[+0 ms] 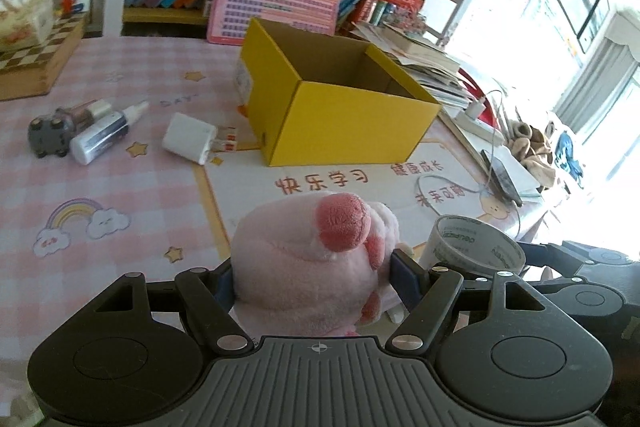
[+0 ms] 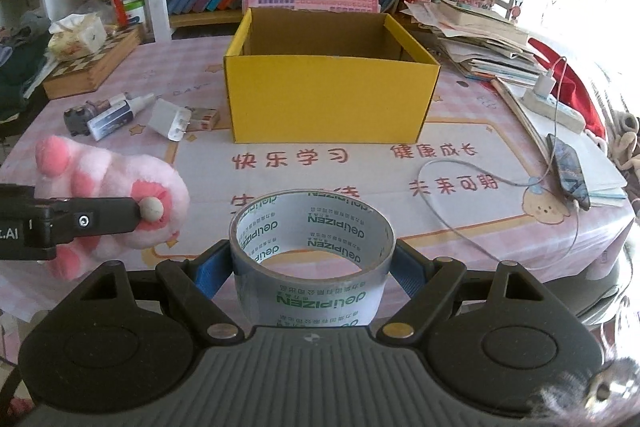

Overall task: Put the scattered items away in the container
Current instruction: 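Lift the pink pig and tape roll and carry both toward the yellow box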

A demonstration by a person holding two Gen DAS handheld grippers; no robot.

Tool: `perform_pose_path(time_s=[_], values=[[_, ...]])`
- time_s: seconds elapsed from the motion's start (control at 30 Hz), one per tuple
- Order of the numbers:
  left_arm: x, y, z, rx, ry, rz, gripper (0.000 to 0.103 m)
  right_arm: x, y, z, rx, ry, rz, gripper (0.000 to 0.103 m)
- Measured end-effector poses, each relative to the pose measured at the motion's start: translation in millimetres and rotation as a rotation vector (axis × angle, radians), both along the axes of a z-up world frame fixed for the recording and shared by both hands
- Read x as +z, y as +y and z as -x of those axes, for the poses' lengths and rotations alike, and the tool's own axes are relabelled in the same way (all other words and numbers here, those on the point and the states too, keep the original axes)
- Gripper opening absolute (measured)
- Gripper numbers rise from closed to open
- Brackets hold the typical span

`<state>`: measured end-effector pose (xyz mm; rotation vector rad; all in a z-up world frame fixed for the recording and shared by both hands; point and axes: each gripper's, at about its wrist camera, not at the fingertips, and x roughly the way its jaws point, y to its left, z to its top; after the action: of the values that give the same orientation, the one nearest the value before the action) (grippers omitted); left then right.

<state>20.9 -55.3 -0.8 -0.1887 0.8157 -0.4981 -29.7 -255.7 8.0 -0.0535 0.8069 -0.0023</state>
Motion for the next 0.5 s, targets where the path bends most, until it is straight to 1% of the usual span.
perform_pose_path(time_s=[0.17,0.5], values=[[1.1,-9.7,-6.5,-0.019,-0.011,-0.005,0.075,-1.4,-4.3,-7.5,0.008,0.009,0.012,0.083],[0.0,-23.4,-23.5,-0.018,-0.018,-0.011,0.075,-2.8,-14.3,-29.4,0.026,0.016,0.020,0.083]])
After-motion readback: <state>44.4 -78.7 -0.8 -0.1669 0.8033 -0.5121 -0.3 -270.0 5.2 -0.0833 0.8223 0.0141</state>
